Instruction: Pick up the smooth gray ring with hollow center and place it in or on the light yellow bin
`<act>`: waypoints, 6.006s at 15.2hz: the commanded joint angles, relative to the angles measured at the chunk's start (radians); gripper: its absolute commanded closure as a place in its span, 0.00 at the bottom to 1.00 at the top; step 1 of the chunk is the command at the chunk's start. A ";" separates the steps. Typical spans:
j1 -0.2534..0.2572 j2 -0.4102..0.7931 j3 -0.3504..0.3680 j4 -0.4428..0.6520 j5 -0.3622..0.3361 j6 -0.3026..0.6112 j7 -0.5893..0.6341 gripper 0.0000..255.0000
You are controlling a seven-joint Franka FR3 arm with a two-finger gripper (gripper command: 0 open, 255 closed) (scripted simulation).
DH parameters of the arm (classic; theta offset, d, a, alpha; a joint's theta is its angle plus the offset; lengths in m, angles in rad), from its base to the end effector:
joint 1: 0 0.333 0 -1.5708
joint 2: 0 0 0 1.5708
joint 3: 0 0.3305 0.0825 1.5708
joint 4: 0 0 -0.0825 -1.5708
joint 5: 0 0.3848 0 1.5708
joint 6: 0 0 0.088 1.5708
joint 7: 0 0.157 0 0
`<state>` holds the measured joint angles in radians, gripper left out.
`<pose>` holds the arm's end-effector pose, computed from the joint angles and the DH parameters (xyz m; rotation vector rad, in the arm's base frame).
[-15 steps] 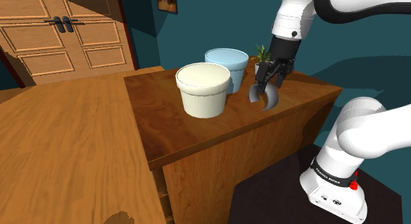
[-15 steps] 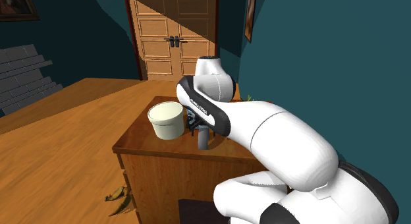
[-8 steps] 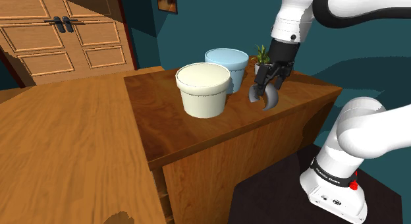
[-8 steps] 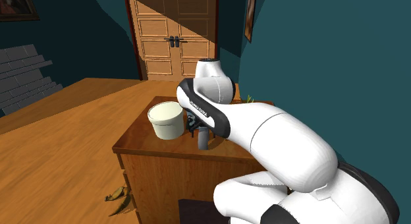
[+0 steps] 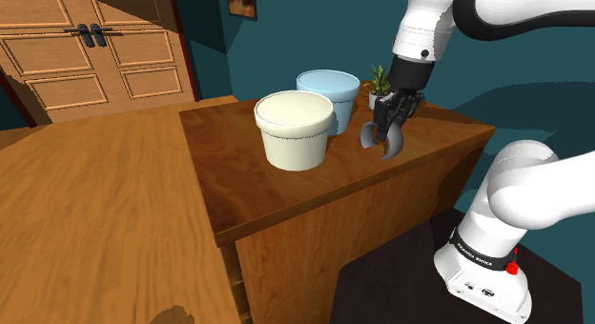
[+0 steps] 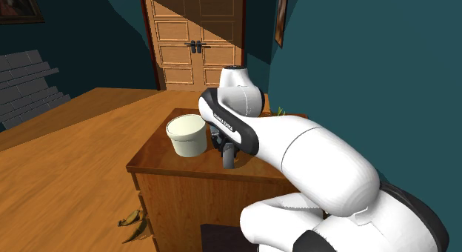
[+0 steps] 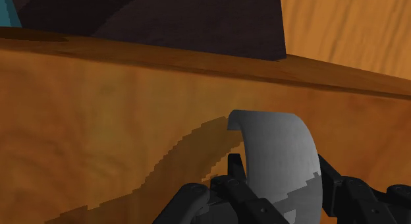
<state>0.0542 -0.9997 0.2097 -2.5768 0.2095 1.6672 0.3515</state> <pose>0.2415 0.1039 0.5052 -3.0734 0.2890 -0.1066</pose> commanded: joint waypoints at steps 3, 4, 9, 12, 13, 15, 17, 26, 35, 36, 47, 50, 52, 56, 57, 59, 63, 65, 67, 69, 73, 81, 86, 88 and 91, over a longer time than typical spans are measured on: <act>0.000 0.000 0.000 -0.001 0.000 0.000 0.000 1.00; -0.001 0.004 -0.002 0.014 -0.002 -0.012 0.001 1.00; -0.007 0.024 -0.012 0.091 -0.013 -0.068 0.004 1.00; -0.010 0.038 -0.017 0.139 -0.018 -0.102 0.007 1.00; -0.011 0.044 -0.018 0.155 -0.020 -0.113 0.008 1.00; -0.013 0.054 -0.022 0.188 -0.024 -0.135 0.009 1.00; -0.015 0.065 -0.025 0.221 -0.027 -0.157 0.011 1.00; -0.022 0.123 -0.036 0.377 -0.040 -0.255 0.019 1.00; -0.028 0.193 -0.044 0.547 -0.050 -0.355 0.029 1.00; -0.029 0.202 -0.045 0.567 -0.051 -0.367 0.030 1.00; -0.036 0.307 -0.049 0.803 -0.060 -0.497 0.046 1.00; -0.041 0.375 -0.013 0.866 -0.051 -0.488 0.081 1.00; -0.045 0.441 0.023 0.927 -0.046 -0.478 0.117 1.00; -0.051 0.588 0.102 1.071 -0.053 -0.468 0.195 1.00; -0.052 0.628 0.123 1.112 -0.059 -0.468 0.216 1.00; -0.052 0.714 0.169 1.204 -0.080 -0.473 0.262 1.00; -0.026 0.922 0.276 1.438 -0.165 -0.511 0.370 1.00; -0.015 0.950 0.288 1.455 -0.181 -0.504 0.386 1.00; -0.022 0.913 0.275 1.382 -0.162 -0.463 0.372 1.00; -0.028 0.881 0.265 1.315 -0.147 -0.425 0.360 1.00; -0.032 0.827 0.249 1.197 -0.123 -0.356 0.340 1.00; -0.032 0.747 0.230 1.000 -0.093 -0.233 0.311 1.00; -0.031 0.729 0.227 0.950 -0.086 -0.200 0.305 1.00; -0.031 0.729 0.227 0.950 -0.086 -0.200 0.305 1.00; -0.031 0.729 0.227 0.950 -0.086 -0.200 0.305 1.00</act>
<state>0.0233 -0.2703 0.4363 -1.6271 0.1233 1.4673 0.6562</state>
